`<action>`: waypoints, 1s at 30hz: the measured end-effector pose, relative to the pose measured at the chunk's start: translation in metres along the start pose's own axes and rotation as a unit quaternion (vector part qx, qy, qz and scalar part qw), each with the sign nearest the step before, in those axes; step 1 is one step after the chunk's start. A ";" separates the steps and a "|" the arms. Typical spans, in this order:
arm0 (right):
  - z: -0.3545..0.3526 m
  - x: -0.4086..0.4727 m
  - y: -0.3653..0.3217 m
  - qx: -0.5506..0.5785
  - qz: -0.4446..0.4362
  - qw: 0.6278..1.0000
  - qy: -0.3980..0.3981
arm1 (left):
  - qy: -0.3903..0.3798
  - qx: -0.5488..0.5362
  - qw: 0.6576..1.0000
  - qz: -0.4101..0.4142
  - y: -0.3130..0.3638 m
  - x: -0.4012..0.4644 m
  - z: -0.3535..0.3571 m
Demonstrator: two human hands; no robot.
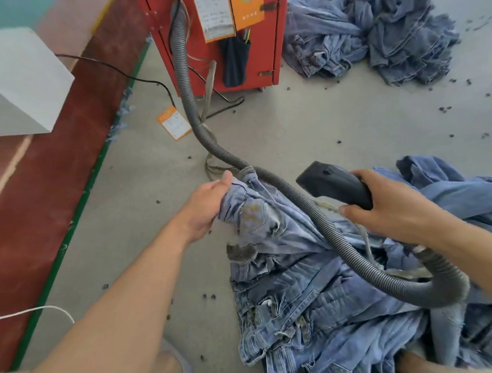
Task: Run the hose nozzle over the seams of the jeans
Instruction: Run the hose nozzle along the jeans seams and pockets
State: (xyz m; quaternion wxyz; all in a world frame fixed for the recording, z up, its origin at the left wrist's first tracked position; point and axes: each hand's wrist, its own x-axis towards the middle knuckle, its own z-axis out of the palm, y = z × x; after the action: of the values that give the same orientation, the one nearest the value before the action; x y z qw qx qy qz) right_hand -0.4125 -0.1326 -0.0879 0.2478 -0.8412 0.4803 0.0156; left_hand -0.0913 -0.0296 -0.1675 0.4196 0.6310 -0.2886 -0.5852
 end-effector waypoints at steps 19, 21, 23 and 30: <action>-0.028 -0.016 0.034 -0.170 -0.119 0.974 0.090 | 0.119 0.202 0.963 -0.134 -0.099 -0.023 -0.025; -0.012 -0.013 0.035 -0.198 -0.099 0.975 0.031 | 0.065 0.113 0.980 -0.148 -0.105 -0.026 -0.028; 0.000 -0.007 0.032 -0.243 -0.098 0.965 -0.016 | 0.016 0.120 0.983 -0.141 -0.107 -0.030 -0.031; 0.014 0.009 0.022 -0.216 -0.106 0.966 -0.091 | 0.055 0.052 0.991 -0.109 -0.099 -0.027 -0.035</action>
State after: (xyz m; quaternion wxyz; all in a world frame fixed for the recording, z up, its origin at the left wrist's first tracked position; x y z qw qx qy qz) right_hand -0.4228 -0.1432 -0.1114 0.1030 -0.9159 0.3490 0.1697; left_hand -0.0739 0.0477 -0.2409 0.3350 0.7111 -0.2247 -0.5759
